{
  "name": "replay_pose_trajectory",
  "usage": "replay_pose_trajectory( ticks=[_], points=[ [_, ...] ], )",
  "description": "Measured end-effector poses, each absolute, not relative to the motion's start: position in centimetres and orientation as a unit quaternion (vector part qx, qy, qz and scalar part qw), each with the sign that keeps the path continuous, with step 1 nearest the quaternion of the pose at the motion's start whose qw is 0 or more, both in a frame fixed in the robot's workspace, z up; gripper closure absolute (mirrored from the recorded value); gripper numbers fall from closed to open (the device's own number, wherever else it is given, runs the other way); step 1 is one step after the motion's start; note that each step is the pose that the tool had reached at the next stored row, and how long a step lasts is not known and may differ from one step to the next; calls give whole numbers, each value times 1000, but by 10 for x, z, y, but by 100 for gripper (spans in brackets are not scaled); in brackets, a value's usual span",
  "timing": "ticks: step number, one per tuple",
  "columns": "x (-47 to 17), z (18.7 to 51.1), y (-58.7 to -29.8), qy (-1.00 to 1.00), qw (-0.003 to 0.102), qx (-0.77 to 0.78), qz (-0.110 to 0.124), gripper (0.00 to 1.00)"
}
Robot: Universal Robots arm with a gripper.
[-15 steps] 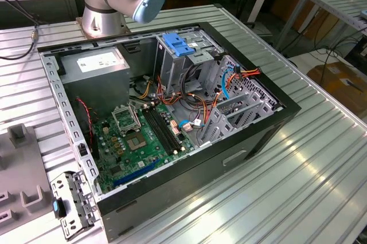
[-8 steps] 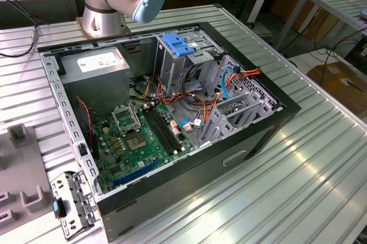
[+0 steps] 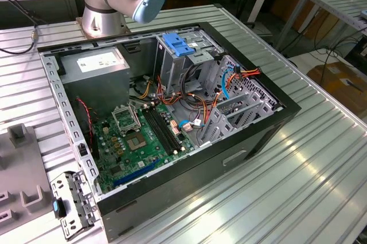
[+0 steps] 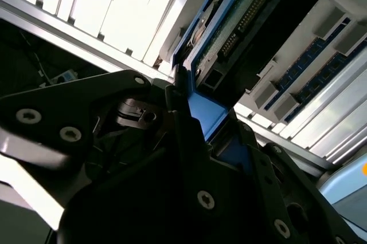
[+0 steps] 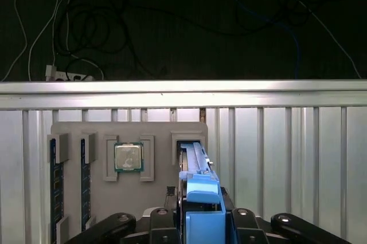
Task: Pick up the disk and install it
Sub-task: 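Pick up the disk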
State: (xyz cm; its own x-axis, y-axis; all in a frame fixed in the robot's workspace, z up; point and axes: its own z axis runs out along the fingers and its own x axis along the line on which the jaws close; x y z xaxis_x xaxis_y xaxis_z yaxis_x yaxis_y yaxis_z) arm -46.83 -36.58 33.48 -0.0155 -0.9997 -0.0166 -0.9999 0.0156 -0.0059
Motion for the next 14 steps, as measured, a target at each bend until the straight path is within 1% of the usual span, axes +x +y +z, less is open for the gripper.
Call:
replay_pose_trajectory(
  ticks=[6,14],
  points=[
    [-468,346,-366,713,8,-702,4,63],
    [-468,348,-366,713,8,-702,4,63]
  ],
)
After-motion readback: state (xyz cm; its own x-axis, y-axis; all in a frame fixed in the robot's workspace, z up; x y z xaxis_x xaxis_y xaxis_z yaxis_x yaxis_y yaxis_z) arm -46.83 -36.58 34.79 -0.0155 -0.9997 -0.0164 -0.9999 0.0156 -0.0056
